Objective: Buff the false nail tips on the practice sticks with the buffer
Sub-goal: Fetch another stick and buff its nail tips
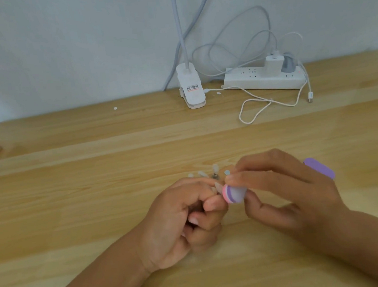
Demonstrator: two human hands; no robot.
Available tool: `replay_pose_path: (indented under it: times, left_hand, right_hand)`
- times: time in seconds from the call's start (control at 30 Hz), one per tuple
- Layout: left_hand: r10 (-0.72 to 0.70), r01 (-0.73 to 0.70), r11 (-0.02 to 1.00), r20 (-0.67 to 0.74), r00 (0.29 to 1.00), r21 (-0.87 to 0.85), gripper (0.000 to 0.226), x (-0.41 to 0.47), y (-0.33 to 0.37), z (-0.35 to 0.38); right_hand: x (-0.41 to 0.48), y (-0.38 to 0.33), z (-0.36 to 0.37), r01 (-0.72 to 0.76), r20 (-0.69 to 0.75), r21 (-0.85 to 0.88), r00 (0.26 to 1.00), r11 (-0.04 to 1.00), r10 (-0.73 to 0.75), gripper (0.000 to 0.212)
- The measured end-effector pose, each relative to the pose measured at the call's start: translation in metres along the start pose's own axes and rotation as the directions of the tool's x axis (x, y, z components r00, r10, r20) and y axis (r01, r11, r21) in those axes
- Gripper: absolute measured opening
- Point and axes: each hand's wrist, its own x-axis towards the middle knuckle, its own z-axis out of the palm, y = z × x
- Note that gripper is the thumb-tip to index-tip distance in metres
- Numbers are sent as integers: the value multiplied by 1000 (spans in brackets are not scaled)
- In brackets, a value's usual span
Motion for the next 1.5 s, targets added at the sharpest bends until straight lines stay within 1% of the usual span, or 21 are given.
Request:
replay_pose_path:
  times: [0.13, 0.23, 0.37, 0.47, 0.6, 0.73, 0.8, 0.87, 0.9, 0.93, 1.0, 1.03, 1.07, 1.1, 1.17, 1.2, 1.27, 1.33, 1.4, 1.5]
  left_hand:
    - [6, -6, 1000, -26, 1000, -11, 23, -1, -1, 1]
    - [-1, 1, 1000, -11, 1000, 15, 25, -1, -1, 2]
    - [-5, 4, 1000, -27, 1000, -22, 19, 0, 0, 1]
    - [-12, 12, 1000, -12, 1000, -5, 20, -1, 1, 1]
    - [-2, 1, 997, -12, 1000, -79, 15, -2, 1, 0]
    - [-5, 5, 999, 9, 1000, -44, 17, -2, 1, 0]
    - [-4, 5, 995, 5, 1000, -97, 17, -2, 1, 0]
    - [-1, 2, 994, 16, 1000, -109, 18, -2, 1, -2]
    - [1, 1, 996, 24, 1000, -93, 17, -2, 1, -3]
    - [-1, 3, 997, 30, 1000, -76, 17, -2, 2, -3]
    - [10, -10, 1000, 15, 1000, -25, 22, -2, 1, -3]
    - [45, -45, 998, -6, 999, 32, 24, -2, -1, -2]
    - [113, -109, 988, -28, 993, 110, 25, -1, -3, 0]
    - [209, -197, 960, -42, 977, 200, 24, 0, -6, 2]
    - [397, -343, 850, -59, 916, 400, 18, 3, -11, 3]
    - [450, -358, 789, -73, 890, 499, 17, 3, -13, 2]
    - [499, -316, 688, -109, 860, 653, 19, 3, -14, 1]
    - [563, -331, 607, -97, 821, 723, 11, 3, -15, 1]
    - [608, -348, 535, -65, 791, 770, 11, 2, -14, 3]
    - [612, -350, 502, -39, 790, 791, 12, 3, -15, 3]
  right_hand:
    - [1, -2, -1, 55, 14, -12, 998, 998, -55, 31]
    - [3, 1, -4, 0, 10, 11, 1000, 1000, 0, 28]
    - [2, -2, -1, 42, 30, 31, 999, 999, -43, 30]
    - [4, 0, -3, -22, 19, 52, 1000, 998, 21, 28]
    - [2, -5, 0, 26, 25, 73, 999, 997, -28, 25]
    - [4, -1, -4, -38, 11, 92, 999, 995, 37, 26]
    - [2, -6, -1, 3, 11, 104, 1000, 995, -4, 24]
    - [1, -5, -1, 27, 34, 84, 999, 996, -30, 25]
    - [2, 0, -3, -2, 43, 62, 999, 998, -1, 26]
    - [4, 6, -5, -60, 39, 42, 998, 997, 58, 27]
    - [8, 17, -12, -209, -15, 34, 978, 977, 210, 31]
    - [9, 18, -15, -265, -55, 46, 962, 963, 268, 33]
    - [9, 18, -16, -294, -86, 62, 950, 954, 299, 32]
    - [9, 15, -15, -296, -96, 79, 948, 952, 303, 30]
    - [7, 7, -11, -252, -50, 109, 965, 962, 259, 26]
    - [5, 4, -9, -226, -15, 112, 973, 968, 229, 26]
    - [4, 5, -9, -181, 51, 68, 983, 981, 177, 26]
    - [5, 9, -12, -160, 96, 27, 983, 987, 157, 27]
    - [4, 8, -11, -131, 137, 43, 983, 990, 124, 29]
    - [3, 9, -10, -54, 203, 39, 978, 998, 45, 32]
